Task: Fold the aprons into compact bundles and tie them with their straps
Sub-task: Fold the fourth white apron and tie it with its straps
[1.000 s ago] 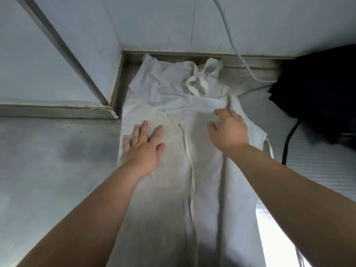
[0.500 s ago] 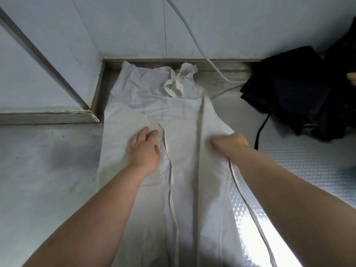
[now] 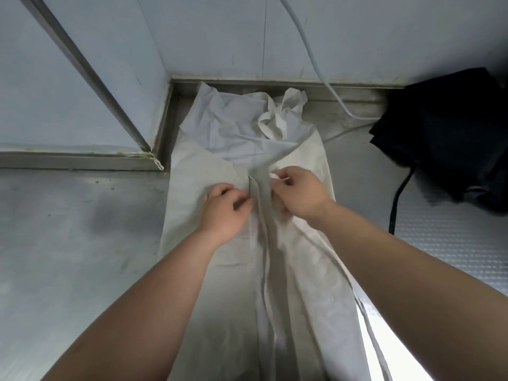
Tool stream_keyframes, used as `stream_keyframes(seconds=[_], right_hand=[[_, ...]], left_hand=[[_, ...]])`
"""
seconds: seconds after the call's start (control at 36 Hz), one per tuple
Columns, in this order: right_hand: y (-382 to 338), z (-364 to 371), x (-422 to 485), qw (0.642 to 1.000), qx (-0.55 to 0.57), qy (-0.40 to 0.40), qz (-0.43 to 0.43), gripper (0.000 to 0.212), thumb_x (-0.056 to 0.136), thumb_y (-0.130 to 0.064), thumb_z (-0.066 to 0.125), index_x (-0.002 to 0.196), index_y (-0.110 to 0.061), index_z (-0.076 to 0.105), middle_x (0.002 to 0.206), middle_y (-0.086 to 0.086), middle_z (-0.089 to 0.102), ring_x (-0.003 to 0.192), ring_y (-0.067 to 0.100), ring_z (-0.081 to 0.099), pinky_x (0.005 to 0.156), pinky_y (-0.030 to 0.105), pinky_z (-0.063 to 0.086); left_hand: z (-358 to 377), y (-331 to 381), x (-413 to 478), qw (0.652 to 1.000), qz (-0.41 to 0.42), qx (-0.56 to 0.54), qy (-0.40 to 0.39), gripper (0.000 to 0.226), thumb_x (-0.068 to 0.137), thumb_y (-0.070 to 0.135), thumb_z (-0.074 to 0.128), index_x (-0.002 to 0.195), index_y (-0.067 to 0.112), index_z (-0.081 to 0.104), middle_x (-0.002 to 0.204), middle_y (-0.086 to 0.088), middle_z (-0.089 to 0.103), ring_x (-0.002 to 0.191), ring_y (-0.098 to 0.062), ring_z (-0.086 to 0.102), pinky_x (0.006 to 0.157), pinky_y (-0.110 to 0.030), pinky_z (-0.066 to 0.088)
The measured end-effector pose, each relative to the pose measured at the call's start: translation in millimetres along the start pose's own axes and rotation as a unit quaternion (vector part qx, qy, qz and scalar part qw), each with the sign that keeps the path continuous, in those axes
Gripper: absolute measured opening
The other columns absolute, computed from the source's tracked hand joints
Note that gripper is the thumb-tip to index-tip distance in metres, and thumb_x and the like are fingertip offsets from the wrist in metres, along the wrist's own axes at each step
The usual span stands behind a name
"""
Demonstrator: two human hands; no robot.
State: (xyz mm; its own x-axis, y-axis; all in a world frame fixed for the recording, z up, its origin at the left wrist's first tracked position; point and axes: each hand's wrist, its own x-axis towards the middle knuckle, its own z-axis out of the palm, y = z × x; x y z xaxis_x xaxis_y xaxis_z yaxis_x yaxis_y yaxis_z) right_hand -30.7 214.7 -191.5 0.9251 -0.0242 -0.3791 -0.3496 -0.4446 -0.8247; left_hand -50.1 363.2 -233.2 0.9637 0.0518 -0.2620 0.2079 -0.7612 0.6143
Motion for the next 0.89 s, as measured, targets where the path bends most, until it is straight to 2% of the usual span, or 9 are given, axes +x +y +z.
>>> stream_keyframes(seconds=[0.08,0.19,0.25,0.36,0.5,0.61,0.69,0.81,0.89], right_hand=[[-4,10,4,1.0,0.007,-0.022,0.008,0.015,0.093,-0.022,0.054,0.102,-0.015,0.063,0.078,-0.002,0.061,0.07,0.013,0.056,0.074,0.028,0.048],[3,-1,9,0.996,-0.053,0.033,0.062,0.036,0.093,-0.013,0.041,0.126,-0.011,0.055,0.124,0.006,0.058,0.113,0.024,0.054,0.1,0.035,0.044],[10,-9,9,0.99,-0.107,0.051,0.077,0.04,0.093,-0.013,0.041,0.132,-0.012,0.049,0.132,0.004,0.053,0.12,0.025,0.05,0.098,0.028,0.041],[22,-14,13,0.986,-0.122,0.06,0.092,0.044,0.09,-0.018,0.048,0.134,-0.013,0.044,0.124,0.005,0.054,0.111,0.028,0.055,0.087,0.031,0.047],[23,0,15,0.99,0.01,0.111,0.081,0.04,0.087,-0.018,0.056,0.126,-0.012,0.047,0.078,-0.008,0.052,0.085,0.026,0.063,0.074,0.032,0.05],[25,0,16,0.99,-0.011,0.117,0.081,0.035,0.089,-0.02,0.053,0.124,-0.016,0.045,0.076,-0.009,0.05,0.068,0.012,0.052,0.056,0.025,0.042],[27,2,16,0.994,0.02,0.04,0.096,0.028,0.087,-0.02,0.061,0.112,-0.013,0.051,0.082,-0.003,0.056,0.066,0.017,0.056,0.057,0.025,0.045],[28,10,16,0.996,-0.035,-0.071,0.042,0.024,0.085,-0.016,0.066,0.108,-0.016,0.063,0.089,-0.006,0.062,0.076,0.01,0.058,0.073,0.021,0.046],[21,12,16,0.991,-0.085,-0.105,0.005,0.035,0.088,-0.013,0.057,0.123,-0.015,0.062,0.112,-0.007,0.062,0.106,0.01,0.057,0.097,0.019,0.04]], left_hand=[[2,8,2,0.998,-0.015,0.046,-0.033,0.037,0.083,0.046,0.061,0.111,0.022,0.061,0.132,-0.004,0.038,0.127,-0.024,0.03,0.104,-0.024,0.022],[7,14,5,0.995,-0.04,0.089,-0.031,0.033,0.082,0.047,0.061,0.109,0.028,0.06,0.131,0.002,0.034,0.126,-0.023,0.027,0.1,-0.029,0.023],[9,15,6,0.995,-0.046,0.09,-0.023,0.032,0.08,0.048,0.063,0.106,0.029,0.061,0.129,0.004,0.035,0.125,-0.021,0.027,0.097,-0.03,0.024],[10,18,7,0.994,-0.046,0.098,-0.016,0.033,0.077,0.051,0.066,0.102,0.029,0.062,0.125,0.006,0.037,0.123,-0.019,0.029,0.087,-0.029,0.022],[7,20,11,0.992,-0.046,0.115,-0.029,0.023,0.083,0.041,0.06,0.103,0.029,0.064,0.127,0.005,0.039,0.125,-0.02,0.028,0.09,-0.031,0.025],[6,17,13,0.992,-0.04,0.117,-0.034,0.022,0.086,0.041,0.056,0.101,0.028,0.067,0.128,0.005,0.041,0.125,-0.021,0.028,0.093,-0.033,0.027],[7,14,15,0.992,-0.039,0.116,-0.041,0.018,0.087,0.039,0.056,0.096,0.028,0.067,0.127,0.006,0.043,0.124,-0.021,0.029,0.094,-0.032,0.027],[1,11,22,0.994,-0.054,-0.099,0.003,0.026,0.086,0.027,0.06,0.062,0.019,0.054,0.076,0.0,0.056,0.089,-0.026,0.055,0.072,-0.03,0.039],[-14,12,19,0.948,-0.064,-0.311,0.01,0.017,0.088,0.019,0.061,0.072,0.014,0.059,0.069,-0.001,0.053,0.072,-0.014,0.047,0.064,-0.025,0.035]])
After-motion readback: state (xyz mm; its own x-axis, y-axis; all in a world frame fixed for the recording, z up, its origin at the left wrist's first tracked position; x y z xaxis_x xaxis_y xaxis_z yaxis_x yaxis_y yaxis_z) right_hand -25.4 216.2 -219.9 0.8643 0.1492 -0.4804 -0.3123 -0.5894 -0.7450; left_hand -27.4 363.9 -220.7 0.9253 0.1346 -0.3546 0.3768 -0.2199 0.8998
